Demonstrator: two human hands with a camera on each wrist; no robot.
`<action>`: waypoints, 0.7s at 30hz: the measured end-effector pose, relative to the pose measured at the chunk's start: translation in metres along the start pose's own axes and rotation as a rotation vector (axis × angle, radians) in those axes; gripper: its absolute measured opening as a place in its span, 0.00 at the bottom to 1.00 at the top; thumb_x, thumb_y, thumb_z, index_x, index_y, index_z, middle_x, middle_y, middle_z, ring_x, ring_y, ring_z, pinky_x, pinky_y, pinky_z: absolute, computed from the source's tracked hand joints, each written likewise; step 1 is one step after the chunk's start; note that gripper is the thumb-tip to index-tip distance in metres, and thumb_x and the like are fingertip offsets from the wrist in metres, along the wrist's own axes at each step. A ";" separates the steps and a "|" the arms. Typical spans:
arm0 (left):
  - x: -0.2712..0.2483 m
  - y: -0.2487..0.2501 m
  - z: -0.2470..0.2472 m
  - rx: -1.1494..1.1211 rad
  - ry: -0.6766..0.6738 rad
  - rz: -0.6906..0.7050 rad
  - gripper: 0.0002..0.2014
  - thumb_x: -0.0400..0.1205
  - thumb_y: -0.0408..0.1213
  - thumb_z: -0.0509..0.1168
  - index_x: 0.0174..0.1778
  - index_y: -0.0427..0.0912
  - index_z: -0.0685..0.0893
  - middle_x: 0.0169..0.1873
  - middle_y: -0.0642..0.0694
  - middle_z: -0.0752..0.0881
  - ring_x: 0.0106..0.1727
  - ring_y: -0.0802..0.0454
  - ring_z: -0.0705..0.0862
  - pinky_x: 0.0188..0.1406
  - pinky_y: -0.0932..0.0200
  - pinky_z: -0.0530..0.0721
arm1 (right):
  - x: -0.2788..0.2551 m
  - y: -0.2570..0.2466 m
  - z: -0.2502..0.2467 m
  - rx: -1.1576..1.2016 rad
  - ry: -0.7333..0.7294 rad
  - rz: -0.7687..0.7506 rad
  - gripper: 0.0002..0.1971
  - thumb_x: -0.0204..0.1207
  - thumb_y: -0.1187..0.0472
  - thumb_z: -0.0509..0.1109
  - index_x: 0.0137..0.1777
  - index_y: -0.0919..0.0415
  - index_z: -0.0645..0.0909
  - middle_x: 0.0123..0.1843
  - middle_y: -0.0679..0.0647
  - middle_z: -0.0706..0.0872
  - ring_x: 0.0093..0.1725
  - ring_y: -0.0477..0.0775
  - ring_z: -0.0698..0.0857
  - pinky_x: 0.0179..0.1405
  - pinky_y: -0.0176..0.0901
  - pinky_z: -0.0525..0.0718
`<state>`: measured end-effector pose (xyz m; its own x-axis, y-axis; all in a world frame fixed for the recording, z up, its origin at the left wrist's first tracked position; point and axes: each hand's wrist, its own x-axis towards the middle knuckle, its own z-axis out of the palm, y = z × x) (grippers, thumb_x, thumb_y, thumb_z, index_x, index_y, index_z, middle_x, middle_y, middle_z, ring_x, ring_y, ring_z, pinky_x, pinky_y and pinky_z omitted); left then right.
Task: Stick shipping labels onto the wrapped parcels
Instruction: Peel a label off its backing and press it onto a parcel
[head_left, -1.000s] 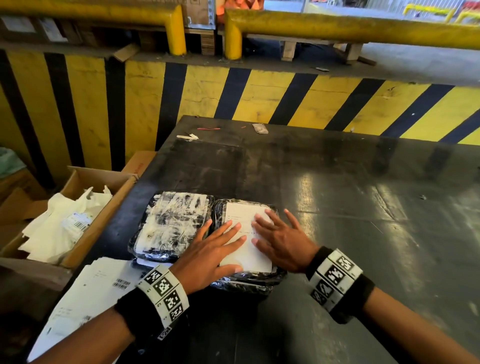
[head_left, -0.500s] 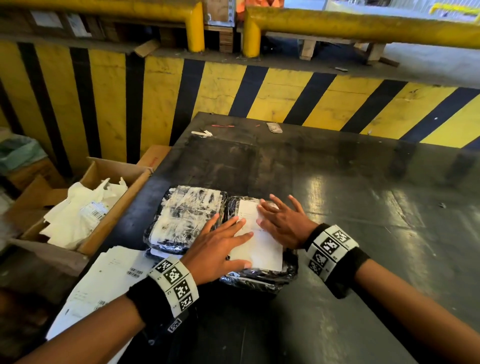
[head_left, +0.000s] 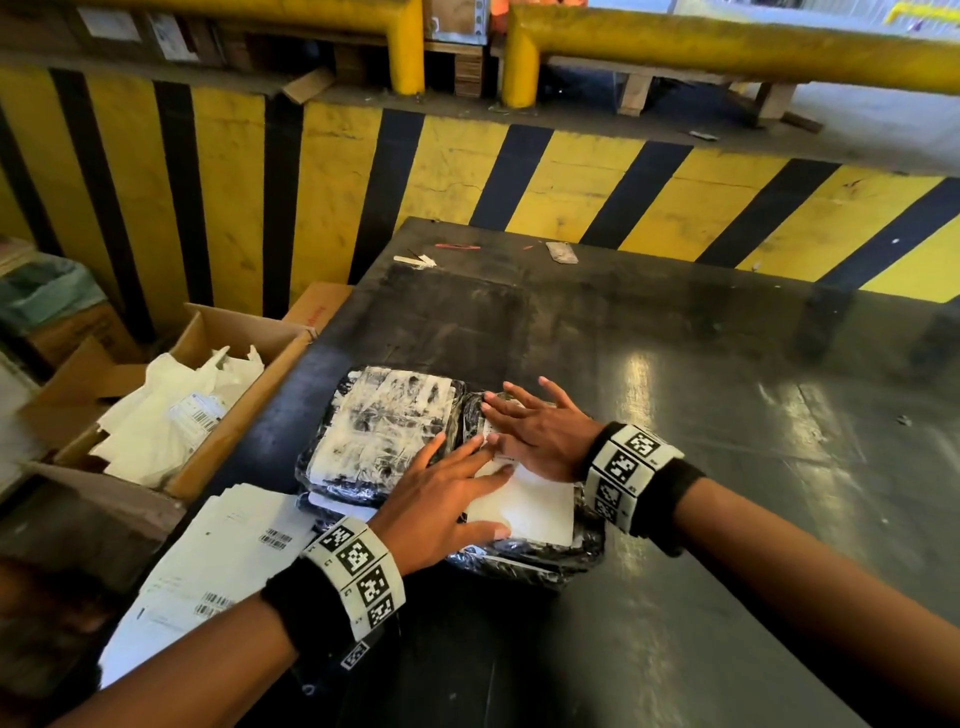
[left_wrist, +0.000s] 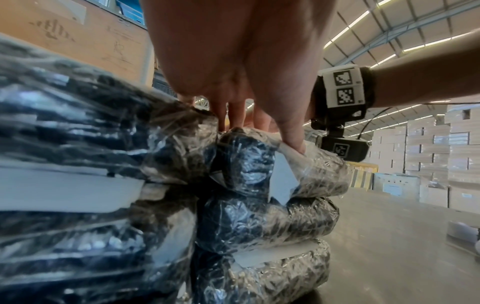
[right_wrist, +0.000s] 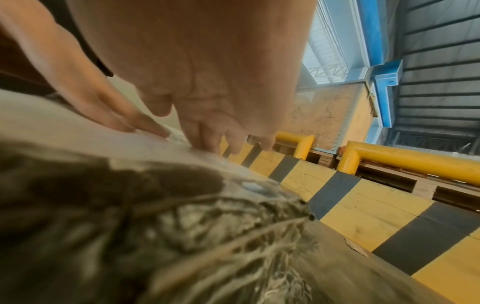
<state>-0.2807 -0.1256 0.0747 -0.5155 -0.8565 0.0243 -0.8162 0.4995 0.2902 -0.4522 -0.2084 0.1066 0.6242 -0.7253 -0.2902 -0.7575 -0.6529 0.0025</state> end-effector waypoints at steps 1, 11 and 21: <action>0.000 -0.001 0.000 0.006 -0.016 -0.009 0.39 0.73 0.68 0.49 0.79 0.54 0.60 0.78 0.57 0.46 0.81 0.60 0.44 0.80 0.50 0.35 | -0.005 0.001 0.005 -0.015 0.023 -0.008 0.28 0.84 0.45 0.37 0.83 0.51 0.47 0.85 0.45 0.47 0.83 0.49 0.41 0.78 0.58 0.32; 0.003 0.001 -0.002 -0.002 -0.029 -0.008 0.47 0.65 0.77 0.45 0.78 0.55 0.64 0.82 0.53 0.54 0.81 0.63 0.46 0.76 0.56 0.31 | -0.095 0.035 0.044 0.169 0.066 0.056 0.52 0.61 0.27 0.16 0.82 0.49 0.47 0.84 0.43 0.47 0.82 0.45 0.36 0.75 0.54 0.23; 0.001 -0.001 0.001 -0.020 0.007 -0.009 0.37 0.73 0.66 0.59 0.77 0.54 0.66 0.81 0.52 0.56 0.82 0.61 0.49 0.79 0.52 0.37 | -0.093 -0.013 0.054 0.070 0.183 0.020 0.41 0.72 0.36 0.27 0.82 0.52 0.53 0.85 0.46 0.51 0.84 0.51 0.42 0.75 0.55 0.25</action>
<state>-0.2809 -0.1265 0.0736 -0.5061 -0.8620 0.0286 -0.8156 0.4891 0.3092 -0.5113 -0.1204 0.0816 0.6286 -0.7696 -0.1120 -0.7774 -0.6259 -0.0618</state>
